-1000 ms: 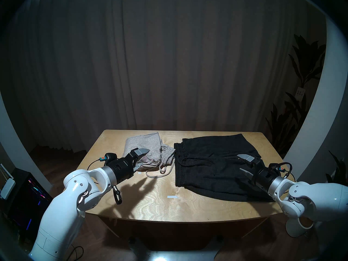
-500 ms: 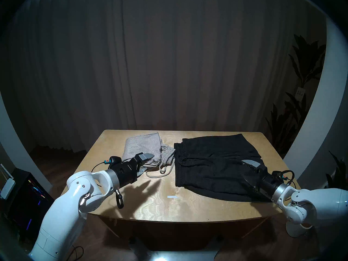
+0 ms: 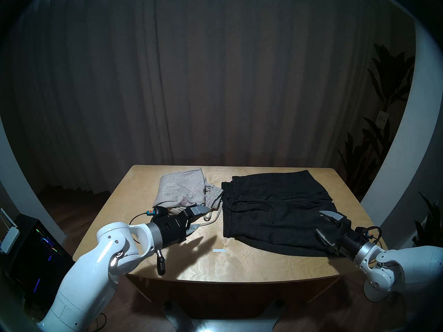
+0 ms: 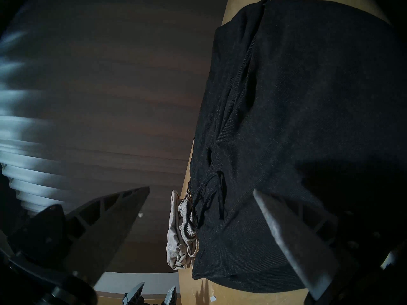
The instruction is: Fold pants twice and stack them
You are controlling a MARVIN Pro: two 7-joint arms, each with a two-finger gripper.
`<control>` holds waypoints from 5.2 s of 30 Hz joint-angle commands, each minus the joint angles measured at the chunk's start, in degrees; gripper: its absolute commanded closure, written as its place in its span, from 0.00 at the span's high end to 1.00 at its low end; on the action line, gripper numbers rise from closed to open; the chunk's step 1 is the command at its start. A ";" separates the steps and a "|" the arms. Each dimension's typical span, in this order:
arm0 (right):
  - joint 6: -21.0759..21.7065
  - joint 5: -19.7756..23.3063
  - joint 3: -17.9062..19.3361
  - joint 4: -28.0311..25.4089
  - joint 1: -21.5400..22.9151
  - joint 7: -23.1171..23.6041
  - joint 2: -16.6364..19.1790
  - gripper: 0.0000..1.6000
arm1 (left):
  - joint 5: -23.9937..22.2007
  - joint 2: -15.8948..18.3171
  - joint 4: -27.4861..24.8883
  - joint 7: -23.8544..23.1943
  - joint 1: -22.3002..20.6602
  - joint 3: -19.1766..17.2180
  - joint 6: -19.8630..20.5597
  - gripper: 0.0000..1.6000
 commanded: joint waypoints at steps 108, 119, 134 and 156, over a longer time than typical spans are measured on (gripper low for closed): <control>4.54 9.35 -0.62 15.56 -14.51 25.98 0.13 1.00 | 2.00 -2.76 11.38 1.17 -13.11 6.37 11.93 1.00; 4.33 9.69 0.71 17.32 -14.40 28.12 0.13 1.00 | 2.36 -4.00 13.37 0.59 -13.10 6.52 12.44 1.00; 4.51 9.75 3.86 18.69 -13.00 30.59 0.11 1.00 | 1.60 -9.58 16.80 -0.08 -12.42 10.68 10.05 1.00; 7.38 9.11 3.44 18.61 -15.15 31.17 0.11 1.00 | 0.92 -12.48 19.28 -0.59 -13.05 12.98 5.77 1.00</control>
